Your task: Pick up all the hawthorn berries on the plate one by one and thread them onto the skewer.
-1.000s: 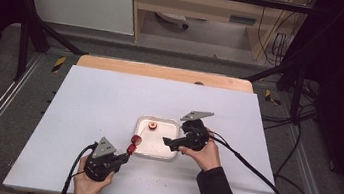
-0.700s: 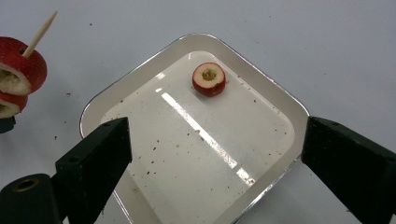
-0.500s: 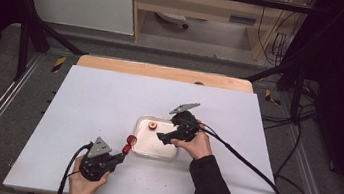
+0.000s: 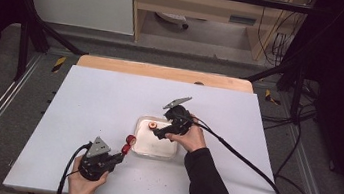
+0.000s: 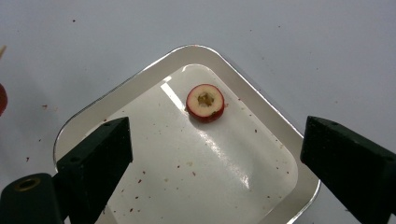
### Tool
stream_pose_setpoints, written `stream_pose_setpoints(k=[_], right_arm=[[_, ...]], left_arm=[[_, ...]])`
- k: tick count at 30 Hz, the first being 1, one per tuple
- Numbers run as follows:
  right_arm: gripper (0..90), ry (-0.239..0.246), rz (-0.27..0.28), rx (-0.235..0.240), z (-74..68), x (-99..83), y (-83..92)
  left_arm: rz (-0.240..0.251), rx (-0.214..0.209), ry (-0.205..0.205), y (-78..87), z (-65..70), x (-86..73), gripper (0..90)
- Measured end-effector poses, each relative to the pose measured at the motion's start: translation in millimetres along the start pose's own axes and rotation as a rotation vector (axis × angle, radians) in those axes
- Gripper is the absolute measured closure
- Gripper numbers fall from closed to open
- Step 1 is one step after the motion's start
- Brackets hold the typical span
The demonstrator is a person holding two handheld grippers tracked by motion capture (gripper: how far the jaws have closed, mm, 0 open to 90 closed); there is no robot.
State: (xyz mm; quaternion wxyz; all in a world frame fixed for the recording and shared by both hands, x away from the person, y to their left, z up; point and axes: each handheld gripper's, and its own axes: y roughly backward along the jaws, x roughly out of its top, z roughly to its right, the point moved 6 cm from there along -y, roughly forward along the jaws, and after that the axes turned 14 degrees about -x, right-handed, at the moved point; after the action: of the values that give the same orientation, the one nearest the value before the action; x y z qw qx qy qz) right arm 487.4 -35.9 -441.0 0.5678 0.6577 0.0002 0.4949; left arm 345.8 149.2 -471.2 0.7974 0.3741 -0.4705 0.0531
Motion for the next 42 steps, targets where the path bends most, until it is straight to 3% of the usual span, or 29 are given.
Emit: stream_pose_setpoints(k=[6,18,30,42], right_arm=[[11.3,0.021,-0.013,0.008,-2.0,7.9,-8.6],[16.3,0.056,-0.094,0.038,-5.3,17.5,-26.4],[34.5,0.122,-0.145,0.079,-6.0,17.5,-48.6],[48.9,0.216,-0.155,0.104,-8.9,18.3,-54.4]], left_arm=[[-0.006,-0.001,-0.007,0.1,0.0,-0.1,87.9],[-0.021,0.003,-0.011,-2.4,-1.2,-1.6,87.9],[-0.034,0.002,-0.018,-6.6,0.3,-2.0,88.0],[-0.041,-0.001,-0.020,-7.9,-0.1,-2.7,88.0]])
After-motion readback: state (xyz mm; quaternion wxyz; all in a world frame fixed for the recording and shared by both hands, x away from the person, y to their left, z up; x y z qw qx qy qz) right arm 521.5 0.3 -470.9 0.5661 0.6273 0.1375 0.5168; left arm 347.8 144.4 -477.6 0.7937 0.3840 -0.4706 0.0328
